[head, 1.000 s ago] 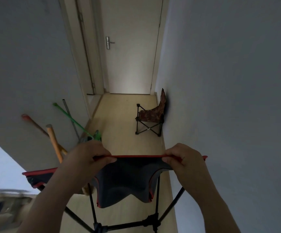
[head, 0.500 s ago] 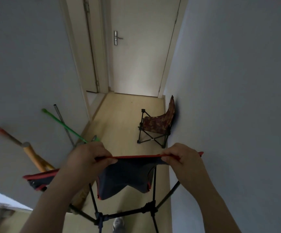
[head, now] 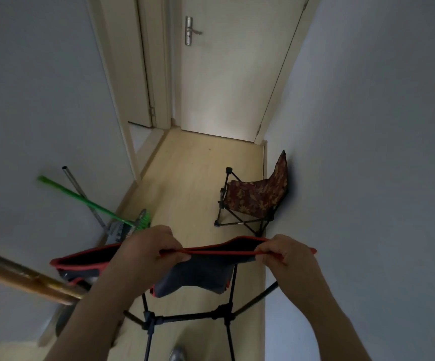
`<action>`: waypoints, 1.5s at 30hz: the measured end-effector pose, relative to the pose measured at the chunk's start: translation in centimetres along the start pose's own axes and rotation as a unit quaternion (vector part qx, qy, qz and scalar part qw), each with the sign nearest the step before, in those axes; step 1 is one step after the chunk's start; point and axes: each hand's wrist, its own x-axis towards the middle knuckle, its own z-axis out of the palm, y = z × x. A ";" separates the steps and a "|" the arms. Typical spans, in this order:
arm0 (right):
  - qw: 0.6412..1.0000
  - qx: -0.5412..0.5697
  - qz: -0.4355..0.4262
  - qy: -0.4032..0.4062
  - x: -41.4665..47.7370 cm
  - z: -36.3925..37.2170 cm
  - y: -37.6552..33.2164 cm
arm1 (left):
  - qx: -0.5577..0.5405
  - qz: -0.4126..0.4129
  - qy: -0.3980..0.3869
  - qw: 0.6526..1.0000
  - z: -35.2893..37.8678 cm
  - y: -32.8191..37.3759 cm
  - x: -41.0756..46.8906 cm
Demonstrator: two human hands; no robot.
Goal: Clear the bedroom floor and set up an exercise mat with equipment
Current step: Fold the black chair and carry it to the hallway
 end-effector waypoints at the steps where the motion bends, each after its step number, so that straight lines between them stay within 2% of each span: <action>1: 1.000 0.002 0.005 -0.007 1.0 0.0 0.3 | 0.002 -0.005 -0.004 1.000 0.0 -0.2 0.9; 5: 1.000 0.018 0.003 -0.008 5.5 0.6 2.6 | 0.026 -0.032 -0.008 0.999 0.4 -1.0 5.0; 13: 0.996 0.048 -0.025 -0.077 15.3 1.2 7.5 | 0.013 -0.124 0.006 0.992 2.8 -2.7 12.0; 20: 0.987 0.003 -0.075 -0.145 24.4 3.8 11.6 | 0.026 -0.190 -0.006 0.982 6.5 -5.8 17.9; 24: 0.981 -0.032 -0.110 -0.156 28.3 5.6 14.1 | 0.011 -0.227 -0.002 0.974 8.7 -7.1 20.3; 34: 0.973 -0.075 -0.117 -0.183 29.8 10.3 21.6 | -0.065 -0.286 -0.019 0.956 16.9 -8.1 21.5; 36: 0.977 -0.070 -0.108 -0.168 29.5 10.8 22.7 | -0.079 -0.288 -0.021 0.954 18.2 -8.3 21.6; 45: 0.982 -0.089 -0.092 -0.139 29.3 11.6 24.2 | -0.105 -0.311 -0.004 0.945 19.8 -8.3 22.0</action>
